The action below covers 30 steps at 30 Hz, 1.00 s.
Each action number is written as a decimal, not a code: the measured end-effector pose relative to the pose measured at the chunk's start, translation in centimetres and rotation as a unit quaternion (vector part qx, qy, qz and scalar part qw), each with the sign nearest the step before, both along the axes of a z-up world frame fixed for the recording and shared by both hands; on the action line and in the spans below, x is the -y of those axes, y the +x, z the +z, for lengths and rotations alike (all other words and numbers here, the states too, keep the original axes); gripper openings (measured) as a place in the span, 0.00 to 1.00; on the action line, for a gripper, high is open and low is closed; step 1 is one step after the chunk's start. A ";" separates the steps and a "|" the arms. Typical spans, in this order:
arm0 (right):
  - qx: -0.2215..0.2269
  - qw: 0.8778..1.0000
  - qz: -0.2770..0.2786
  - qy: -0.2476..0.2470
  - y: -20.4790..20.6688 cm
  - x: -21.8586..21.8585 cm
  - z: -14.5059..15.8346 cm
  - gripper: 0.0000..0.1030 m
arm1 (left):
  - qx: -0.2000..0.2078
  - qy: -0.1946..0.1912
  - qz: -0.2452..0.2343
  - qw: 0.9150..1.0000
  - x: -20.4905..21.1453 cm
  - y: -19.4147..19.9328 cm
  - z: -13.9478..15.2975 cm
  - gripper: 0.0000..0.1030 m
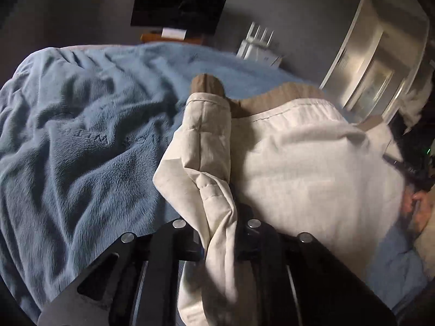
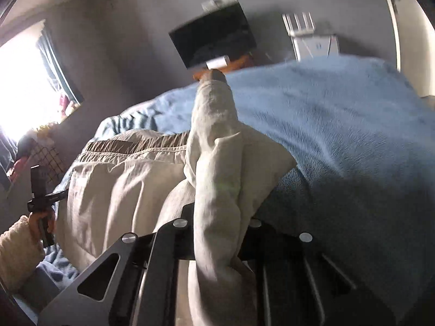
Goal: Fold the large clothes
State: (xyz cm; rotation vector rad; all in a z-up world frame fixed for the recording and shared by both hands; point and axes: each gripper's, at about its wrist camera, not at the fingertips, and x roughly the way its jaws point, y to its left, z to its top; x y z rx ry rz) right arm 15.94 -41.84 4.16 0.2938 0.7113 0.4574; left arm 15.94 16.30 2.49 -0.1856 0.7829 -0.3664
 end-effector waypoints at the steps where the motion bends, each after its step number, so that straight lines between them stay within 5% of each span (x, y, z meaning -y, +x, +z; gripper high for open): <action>1: 0.009 1.000 -0.002 0.010 -1.3 0.2 0.9 0.09 | 0.009 -0.012 -0.002 1.000 -0.3 -1.5 1.0 0.11; 9: 0.056 0.998 0.002 0.038 -9.4 3.0 6.7 0.09 | 0.068 -0.070 -0.030 0.995 -0.2 -7.4 7.7 0.10; 12: 0.030 0.998 -0.001 0.057 -10.6 4.9 7.5 0.09 | 0.052 -0.088 -0.036 0.994 0.0 -7.4 8.6 0.11; 21: -0.148 0.984 -0.066 0.075 -4.5 6.8 -4.3 0.09 | -0.077 -0.018 0.005 0.997 1.8 -0.8 -1.2 0.11; 23: -0.163 0.979 -0.080 0.087 -2.8 7.4 -6.2 0.12 | -0.089 -0.040 0.018 0.995 1.4 0.8 -2.9 0.12; 30: -0.195 0.971 -0.103 0.092 -1.0 8.0 -9.7 0.24 | -0.109 -0.008 0.019 0.994 1.4 2.0 -5.9 0.26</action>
